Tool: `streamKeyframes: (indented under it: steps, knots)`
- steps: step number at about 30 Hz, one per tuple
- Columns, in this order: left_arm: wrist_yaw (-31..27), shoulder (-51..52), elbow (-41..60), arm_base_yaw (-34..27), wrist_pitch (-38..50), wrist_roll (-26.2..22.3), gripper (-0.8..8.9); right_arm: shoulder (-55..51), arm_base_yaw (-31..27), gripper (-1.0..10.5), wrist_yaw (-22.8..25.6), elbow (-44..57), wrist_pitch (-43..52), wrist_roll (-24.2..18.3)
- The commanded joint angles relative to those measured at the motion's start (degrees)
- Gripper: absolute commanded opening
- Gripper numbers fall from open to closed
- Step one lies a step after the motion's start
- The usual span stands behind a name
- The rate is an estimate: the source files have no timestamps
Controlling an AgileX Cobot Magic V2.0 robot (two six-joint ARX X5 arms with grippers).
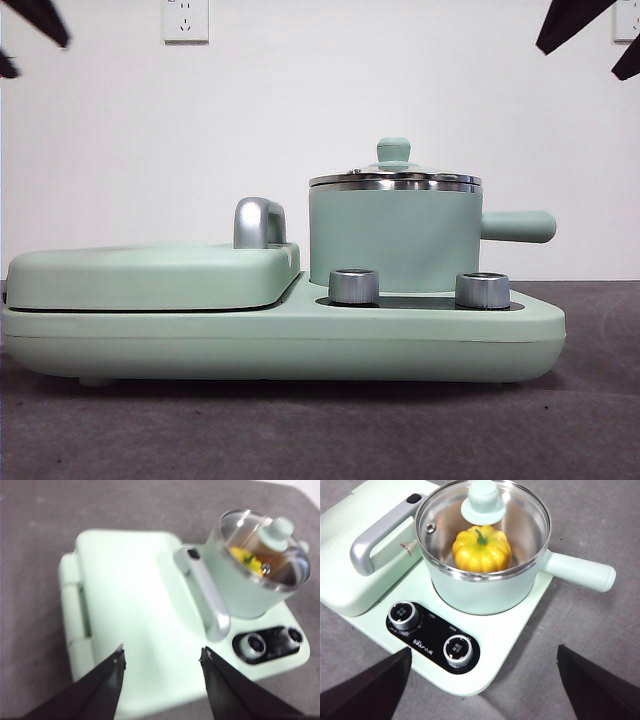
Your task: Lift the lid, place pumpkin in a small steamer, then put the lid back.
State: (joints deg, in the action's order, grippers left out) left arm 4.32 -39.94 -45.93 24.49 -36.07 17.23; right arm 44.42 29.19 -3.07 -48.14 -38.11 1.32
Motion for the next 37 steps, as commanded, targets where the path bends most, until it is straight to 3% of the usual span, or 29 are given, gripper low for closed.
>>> streamKeyframes:
  steps: [1, 6, 7, 8, 9, 10, 27, 32, 37]
  knots:
    - [-0.35, 1.05, -0.11, 0.15, -2.36, -0.33, 2.47, 0.87, 0.31, 4.5, 0.15, -0.15, 0.79, -0.07]
    - [0.52, 2.67, -0.13, 0.37, -5.29, 0.07, 2.46, 0.44, 0.31, 4.3, 0.13, -0.15, -0.37, 0.13]
    - [0.57, 2.97, -0.13, 0.37, -5.25, 0.15, 2.14, 0.35, 0.31, 3.3, 0.11, -0.15, -0.52, 0.13]
    - [0.66, 3.21, -0.13, 0.39, -5.11, 0.15, 0.77, 0.33, 0.31, 1.6, 0.09, -0.15, -0.61, 0.15]
    - [0.68, 3.48, -0.13, 0.37, -5.14, 0.17, 0.2, 0.26, 0.31, -0.3, 0.11, -0.17, -1.03, 0.13]
    - [0.63, 3.67, -0.13, 0.37, -4.94, -0.24, 0.01, 0.26, 0.31, 0.3, 0.26, -0.17, -1.07, 0.22]
    - [1.66, 4.15, -0.24, 0.44, -5.53, 0.11, 0.07, 0.33, 0.31, 0.1, -1.42, -0.17, -0.68, 0.15]
    - [1.16, 6.78, 1.77, -1.22, -3.52, -10.38, 0.07, 0.33, 0.31, 0.1, -1.42, -0.17, -0.68, 0.15]
    - [1.01, 14.4, 14.51, -6.97, 11.26, -16.48, 0.07, 0.33, 0.31, 0.1, -1.4, -0.17, -0.68, 0.15]
